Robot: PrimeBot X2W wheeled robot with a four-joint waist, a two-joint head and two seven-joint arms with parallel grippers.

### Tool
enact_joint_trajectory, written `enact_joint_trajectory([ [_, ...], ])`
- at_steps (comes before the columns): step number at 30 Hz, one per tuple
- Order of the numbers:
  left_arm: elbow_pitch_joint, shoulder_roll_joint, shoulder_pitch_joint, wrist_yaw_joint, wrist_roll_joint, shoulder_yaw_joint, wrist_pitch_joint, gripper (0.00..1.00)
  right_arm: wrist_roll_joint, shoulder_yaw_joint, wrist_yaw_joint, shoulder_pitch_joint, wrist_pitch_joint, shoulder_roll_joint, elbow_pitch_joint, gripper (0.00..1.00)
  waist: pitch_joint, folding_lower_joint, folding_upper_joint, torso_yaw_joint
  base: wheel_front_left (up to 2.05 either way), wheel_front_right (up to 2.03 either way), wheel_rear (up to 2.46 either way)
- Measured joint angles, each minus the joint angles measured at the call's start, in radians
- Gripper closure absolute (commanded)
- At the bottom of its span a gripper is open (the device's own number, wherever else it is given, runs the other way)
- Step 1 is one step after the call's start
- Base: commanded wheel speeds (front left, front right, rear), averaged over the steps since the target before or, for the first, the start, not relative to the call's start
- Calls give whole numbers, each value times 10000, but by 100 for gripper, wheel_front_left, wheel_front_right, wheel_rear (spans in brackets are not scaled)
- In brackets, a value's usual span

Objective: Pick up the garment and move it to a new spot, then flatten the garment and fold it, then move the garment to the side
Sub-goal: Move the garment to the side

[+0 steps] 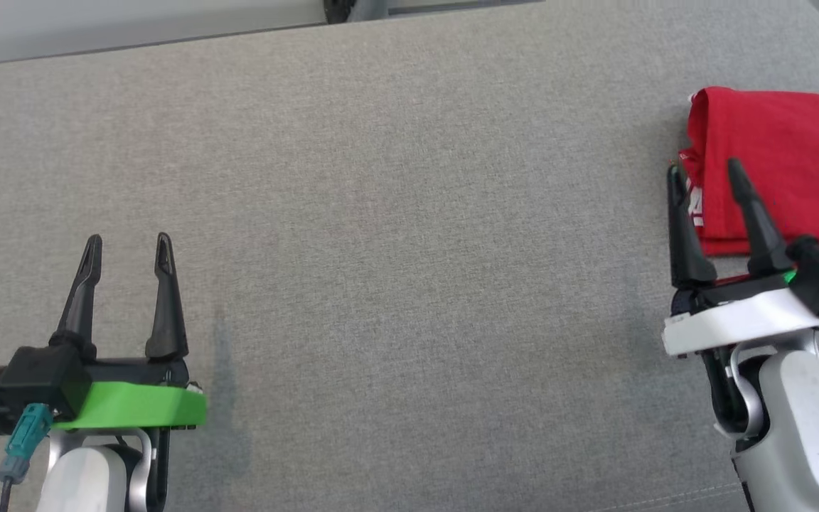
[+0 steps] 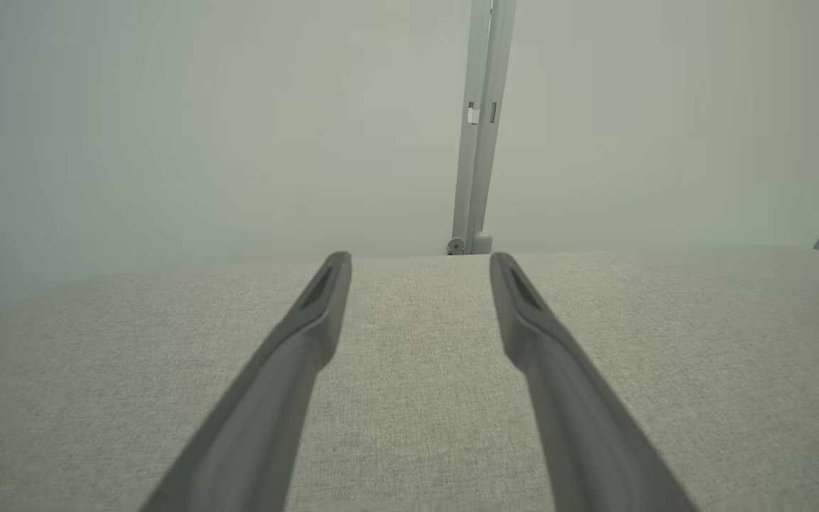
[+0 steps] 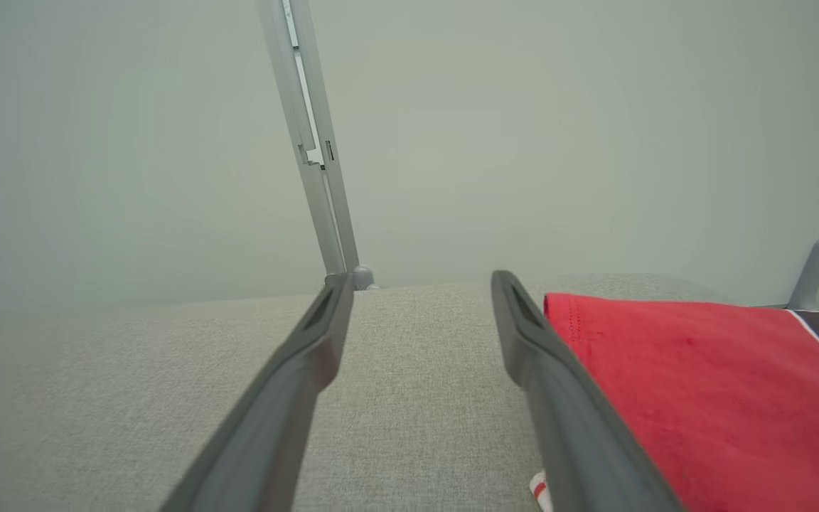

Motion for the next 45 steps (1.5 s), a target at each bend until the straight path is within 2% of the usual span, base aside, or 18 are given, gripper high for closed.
enact_joint_trajectory([
  [13,-65,42,1090,100,-159,-69,234,0,-623,-77,0,1846,445,328,-420,0,-1386,0,0,668,0,0,0],
  [28,-96,169,2189,142,-341,-305,575,0,-792,-408,0,3359,1166,460,-1406,0,-2721,-1,0,750,0,0,0],
  [45,-159,257,2263,148,-405,-510,663,0,-815,-506,0,3663,1413,449,-1645,0,-2856,0,0,692,0,0,0],
])
